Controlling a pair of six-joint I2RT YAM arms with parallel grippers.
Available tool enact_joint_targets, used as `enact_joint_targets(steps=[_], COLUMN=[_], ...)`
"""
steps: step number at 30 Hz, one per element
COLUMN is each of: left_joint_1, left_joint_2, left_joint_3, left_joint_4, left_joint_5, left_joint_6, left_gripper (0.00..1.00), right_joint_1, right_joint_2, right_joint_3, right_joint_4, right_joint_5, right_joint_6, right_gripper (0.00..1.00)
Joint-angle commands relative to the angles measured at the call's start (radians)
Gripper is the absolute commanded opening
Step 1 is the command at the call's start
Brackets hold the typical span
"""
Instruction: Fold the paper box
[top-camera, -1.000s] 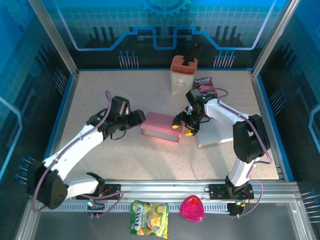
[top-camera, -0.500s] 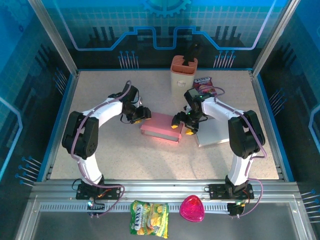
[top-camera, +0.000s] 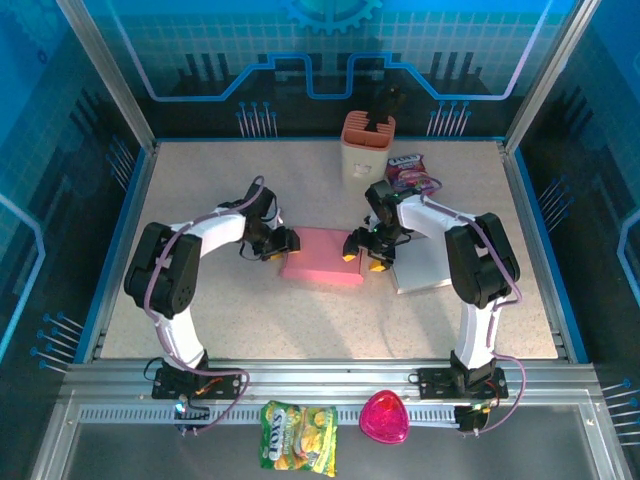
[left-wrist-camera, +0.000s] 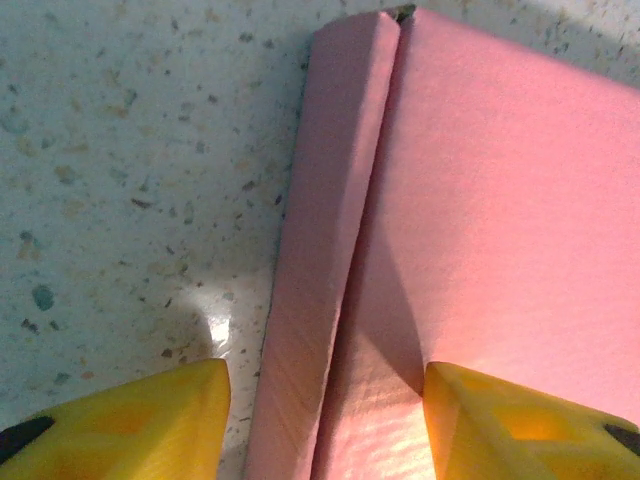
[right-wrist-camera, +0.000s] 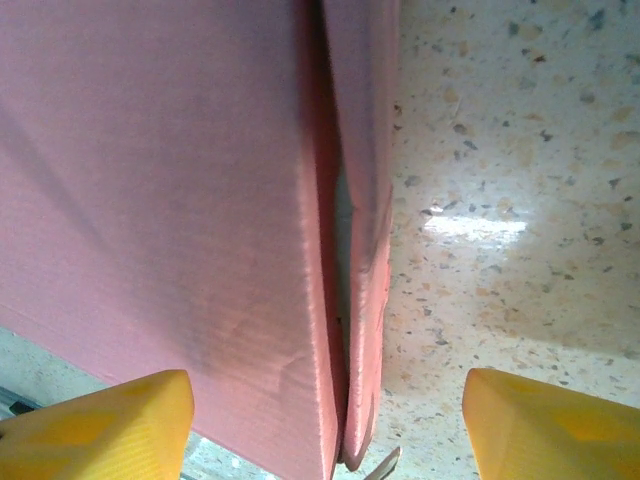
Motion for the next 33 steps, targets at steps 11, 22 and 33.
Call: enact_joint_targets(steps=[11,22,33], left_joint_1=[0.0,-0.044,-0.106], left_joint_2=[-0.1,-0.2,-0.352], left_joint_3=[-0.089,-0.216,-0.31], left_joint_4=[0.037,0.084,0.061], left_joint_5=[0.018,0.032,0.005], left_joint_6=[-0.04,-0.11,-0.176], left_gripper=[0.42,0.38,0.29], right_joint_1=[-0.001,0.045,0.086], right_joint_2=[0.045,0.051,-0.022], right_joint_3=[-0.009,-0.022,-0.116], right_joint_4=[0.03,0.025,-0.029], right_joint_5=[-0.02,-0.011,0.059], right_joint_6=[-0.067,-0.097,-0.169], right_gripper=[0.58,0.31,0.22])
